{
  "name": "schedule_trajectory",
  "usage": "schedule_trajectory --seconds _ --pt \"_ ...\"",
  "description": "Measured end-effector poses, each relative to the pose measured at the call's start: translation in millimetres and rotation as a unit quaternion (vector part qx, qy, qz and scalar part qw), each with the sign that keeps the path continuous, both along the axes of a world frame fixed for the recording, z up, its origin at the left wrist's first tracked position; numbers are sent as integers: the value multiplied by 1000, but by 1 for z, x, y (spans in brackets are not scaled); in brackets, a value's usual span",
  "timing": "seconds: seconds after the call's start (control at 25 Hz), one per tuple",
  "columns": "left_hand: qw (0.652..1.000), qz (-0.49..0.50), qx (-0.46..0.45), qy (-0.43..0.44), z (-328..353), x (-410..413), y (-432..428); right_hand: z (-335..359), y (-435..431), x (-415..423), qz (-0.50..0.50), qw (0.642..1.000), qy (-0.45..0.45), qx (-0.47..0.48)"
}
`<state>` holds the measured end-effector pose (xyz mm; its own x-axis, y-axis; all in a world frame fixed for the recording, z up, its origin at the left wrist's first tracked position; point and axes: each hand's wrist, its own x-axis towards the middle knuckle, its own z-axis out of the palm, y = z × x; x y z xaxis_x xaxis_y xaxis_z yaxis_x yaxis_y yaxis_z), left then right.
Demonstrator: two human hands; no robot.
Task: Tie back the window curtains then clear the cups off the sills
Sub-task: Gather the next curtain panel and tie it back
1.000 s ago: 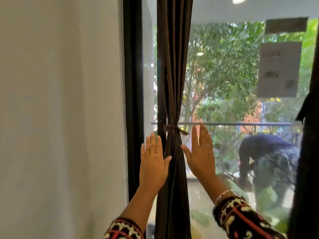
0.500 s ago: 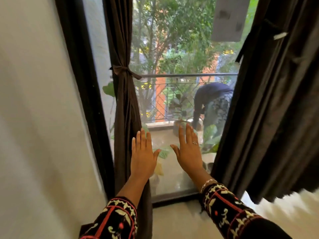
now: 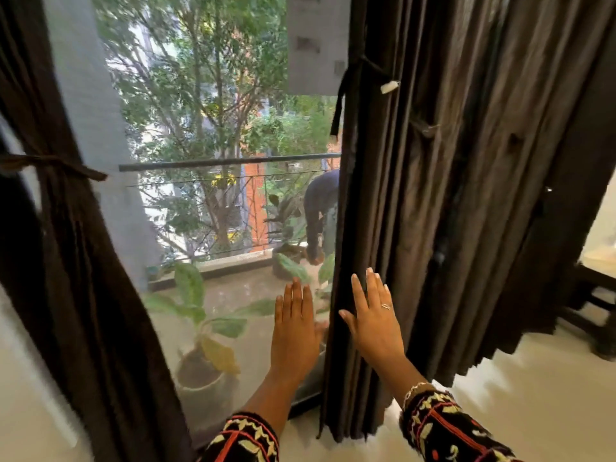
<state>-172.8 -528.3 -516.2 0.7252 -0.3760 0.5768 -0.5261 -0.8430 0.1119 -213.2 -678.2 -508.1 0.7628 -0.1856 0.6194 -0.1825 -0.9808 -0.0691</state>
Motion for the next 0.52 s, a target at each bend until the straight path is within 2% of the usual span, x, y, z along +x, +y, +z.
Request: schedule_trajectory --seconds 0.24,0.52 --pt "1000 -8 -16 -24 12 16 -103 10 -107 4 10 999 -25 -25" --pt "995 -11 -13 -94 67 42 -157 65 -162 26 39 995 -83 -33"
